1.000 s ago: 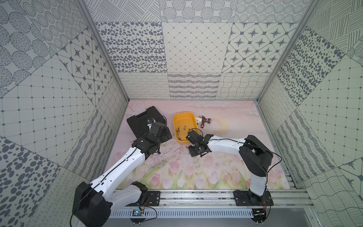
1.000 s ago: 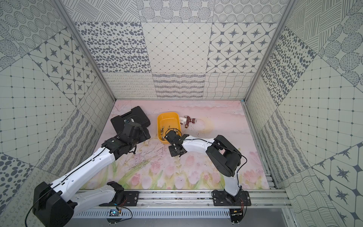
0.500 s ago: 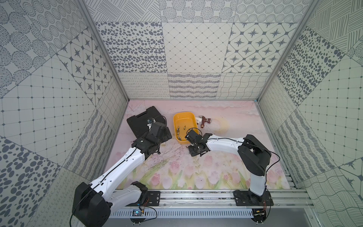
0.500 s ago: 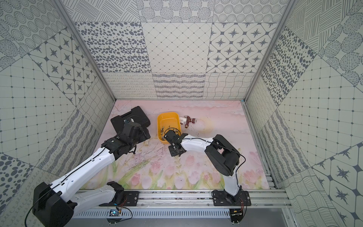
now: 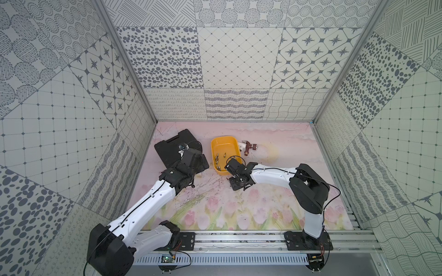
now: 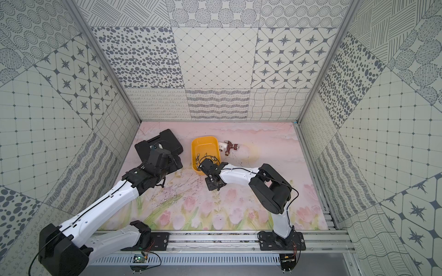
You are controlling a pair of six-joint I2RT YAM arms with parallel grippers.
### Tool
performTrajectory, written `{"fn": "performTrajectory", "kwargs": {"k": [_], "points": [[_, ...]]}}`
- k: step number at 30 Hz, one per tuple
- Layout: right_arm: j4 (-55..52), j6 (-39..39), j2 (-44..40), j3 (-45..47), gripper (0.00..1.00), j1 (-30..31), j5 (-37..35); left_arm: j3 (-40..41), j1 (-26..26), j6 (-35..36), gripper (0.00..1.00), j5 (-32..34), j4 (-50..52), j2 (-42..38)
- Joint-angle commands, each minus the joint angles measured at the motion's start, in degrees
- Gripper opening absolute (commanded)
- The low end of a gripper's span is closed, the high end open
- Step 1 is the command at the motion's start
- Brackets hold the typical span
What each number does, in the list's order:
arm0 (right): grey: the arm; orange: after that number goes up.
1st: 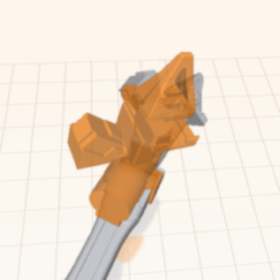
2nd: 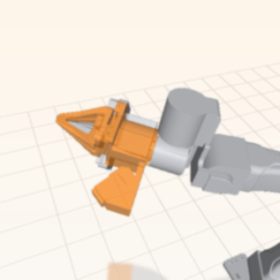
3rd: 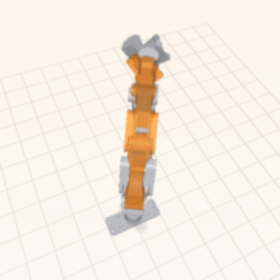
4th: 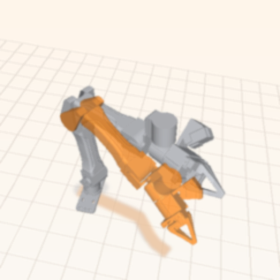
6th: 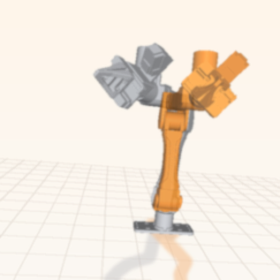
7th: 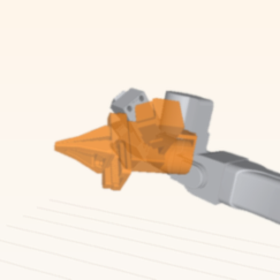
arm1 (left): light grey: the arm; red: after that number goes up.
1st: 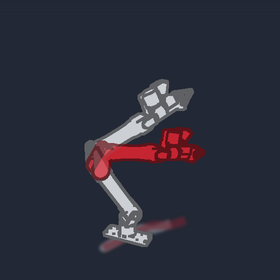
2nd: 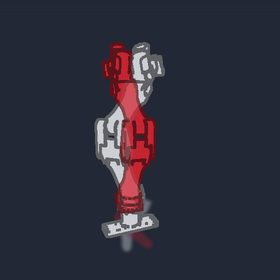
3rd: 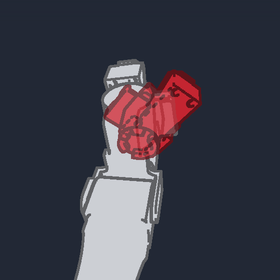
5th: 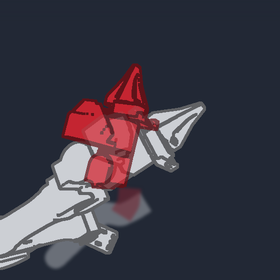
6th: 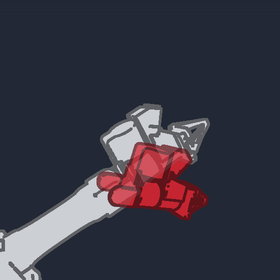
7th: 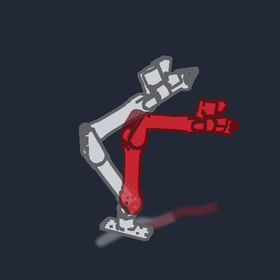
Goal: Put the bit on the desktop into the storage box
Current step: Pick up the screwdriver bit from the center of the board.
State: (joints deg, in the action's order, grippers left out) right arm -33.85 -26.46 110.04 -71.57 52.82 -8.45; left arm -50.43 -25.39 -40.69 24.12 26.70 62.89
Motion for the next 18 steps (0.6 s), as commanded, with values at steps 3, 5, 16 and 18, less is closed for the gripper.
{"fn": "performTrajectory", "kwargs": {"k": [3,5,16,18], "points": [[-1.8,0.5,-4.3,1.1,0.08,0.2,-0.8,-0.5,0.2,0.2,0.99,1.3,1.8,-0.9],[-1.4,0.6,-6.5,1.7,0.08,0.3,-0.8,-0.5,0.2,0.3,0.99,1.4,1.9,-1.1],[-0.4,0.9,-17.5,1.7,0.08,-0.7,-2.6,-0.5,0.3,0.4,0.99,1.4,2.0,-1.6],[0.1,1.5,-17.5,0.6,0.08,-1.5,-2.6,-0.5,0.3,0.2,0.99,1.2,1.8,-1.4]]}}
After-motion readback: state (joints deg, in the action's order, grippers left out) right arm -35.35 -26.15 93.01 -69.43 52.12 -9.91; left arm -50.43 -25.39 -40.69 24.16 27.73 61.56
